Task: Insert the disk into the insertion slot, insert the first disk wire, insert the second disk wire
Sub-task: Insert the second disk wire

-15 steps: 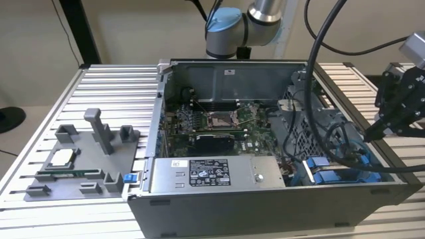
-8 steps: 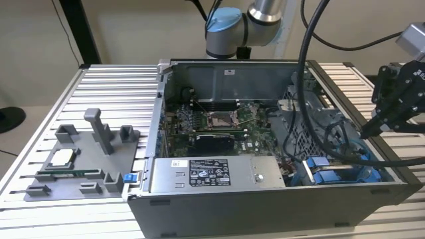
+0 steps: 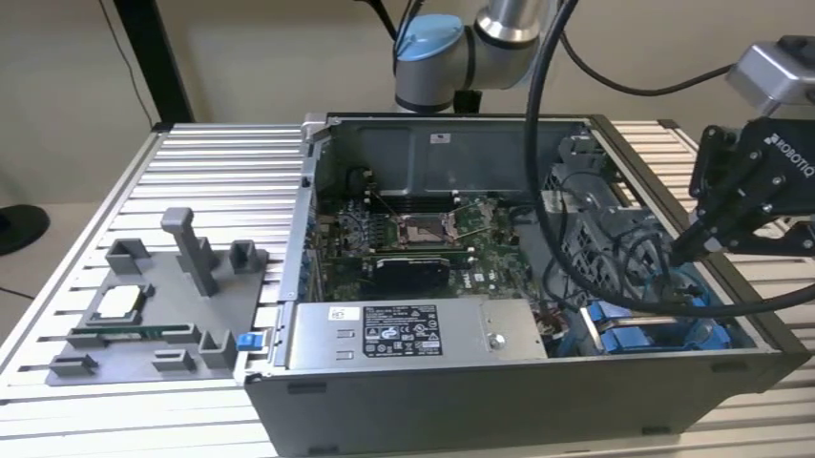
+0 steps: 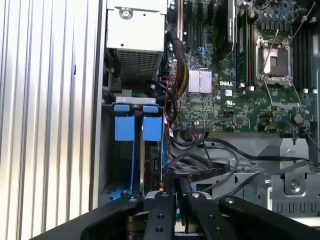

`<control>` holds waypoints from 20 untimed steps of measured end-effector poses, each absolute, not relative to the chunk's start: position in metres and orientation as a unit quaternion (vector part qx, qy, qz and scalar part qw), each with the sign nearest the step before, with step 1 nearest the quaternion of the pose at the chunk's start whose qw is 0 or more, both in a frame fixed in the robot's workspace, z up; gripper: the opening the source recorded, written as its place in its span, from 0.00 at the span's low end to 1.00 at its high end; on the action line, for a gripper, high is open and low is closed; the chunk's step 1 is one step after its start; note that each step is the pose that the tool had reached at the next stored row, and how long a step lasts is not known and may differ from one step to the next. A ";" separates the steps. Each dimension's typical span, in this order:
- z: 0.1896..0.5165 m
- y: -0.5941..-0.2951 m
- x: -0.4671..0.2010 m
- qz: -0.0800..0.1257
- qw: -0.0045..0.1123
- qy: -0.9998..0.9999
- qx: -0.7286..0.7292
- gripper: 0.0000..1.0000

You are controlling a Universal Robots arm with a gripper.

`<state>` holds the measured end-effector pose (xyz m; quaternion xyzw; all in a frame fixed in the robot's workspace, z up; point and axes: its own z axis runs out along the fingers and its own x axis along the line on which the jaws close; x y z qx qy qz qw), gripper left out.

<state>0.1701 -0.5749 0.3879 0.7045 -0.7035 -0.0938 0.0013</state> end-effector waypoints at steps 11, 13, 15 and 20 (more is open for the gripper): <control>0.382 -0.576 0.146 -0.066 -0.022 -0.703 0.707 0.00; 0.380 -0.576 0.144 -0.059 -0.028 -0.703 0.708 0.00; 0.379 -0.577 0.142 -0.049 -0.036 -0.703 0.709 0.00; 0.375 -0.578 0.138 -0.032 -0.051 -0.702 0.710 0.00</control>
